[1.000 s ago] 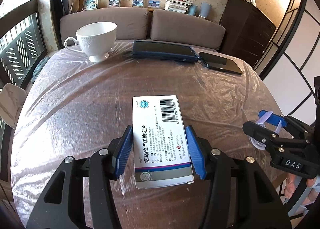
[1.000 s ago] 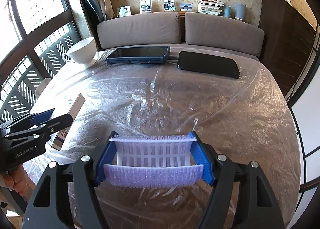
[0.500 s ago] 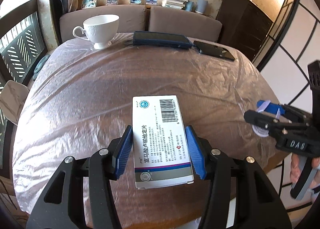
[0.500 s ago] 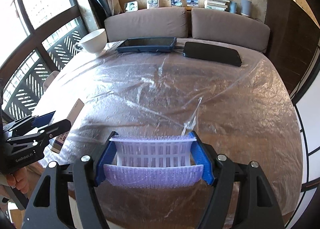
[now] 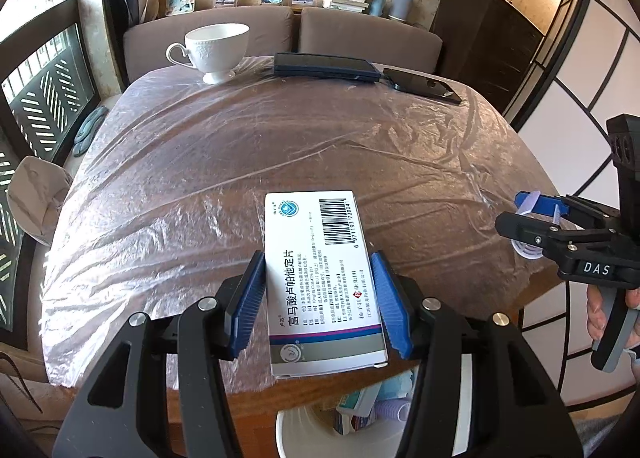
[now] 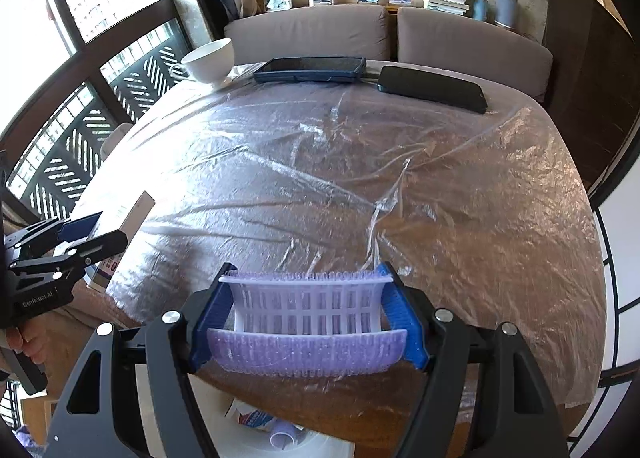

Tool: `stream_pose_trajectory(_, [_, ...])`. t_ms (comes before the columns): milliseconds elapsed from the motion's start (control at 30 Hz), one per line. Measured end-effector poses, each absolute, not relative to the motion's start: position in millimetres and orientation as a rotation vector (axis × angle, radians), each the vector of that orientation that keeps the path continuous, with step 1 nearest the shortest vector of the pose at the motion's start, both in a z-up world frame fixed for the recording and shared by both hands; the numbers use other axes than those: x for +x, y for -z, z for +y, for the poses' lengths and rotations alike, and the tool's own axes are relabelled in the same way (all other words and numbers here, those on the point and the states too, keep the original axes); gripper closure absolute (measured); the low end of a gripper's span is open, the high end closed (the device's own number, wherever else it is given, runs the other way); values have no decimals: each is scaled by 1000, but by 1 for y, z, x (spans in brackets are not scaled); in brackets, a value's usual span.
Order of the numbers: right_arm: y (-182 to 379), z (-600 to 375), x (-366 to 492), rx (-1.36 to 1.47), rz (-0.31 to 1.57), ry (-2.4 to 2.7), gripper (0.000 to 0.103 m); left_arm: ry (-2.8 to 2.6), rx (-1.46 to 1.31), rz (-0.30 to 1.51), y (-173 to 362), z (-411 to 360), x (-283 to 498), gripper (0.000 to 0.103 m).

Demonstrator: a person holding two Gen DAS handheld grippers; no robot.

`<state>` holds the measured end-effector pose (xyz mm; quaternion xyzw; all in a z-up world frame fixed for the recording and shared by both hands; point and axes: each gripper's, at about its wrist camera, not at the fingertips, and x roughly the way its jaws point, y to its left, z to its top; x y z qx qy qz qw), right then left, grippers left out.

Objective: Collect trash
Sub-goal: 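Lift the medicine box and hair roller and carry them toward the bin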

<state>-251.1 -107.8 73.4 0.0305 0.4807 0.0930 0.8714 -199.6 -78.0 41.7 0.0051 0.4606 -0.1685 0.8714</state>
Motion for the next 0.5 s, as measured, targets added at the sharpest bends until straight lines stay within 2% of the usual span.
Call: stream_pose_trajectory(500, [-74, -106, -288, 89, 1057, -296, 33, 441, 42, 997, -51, -76, -245, 49])
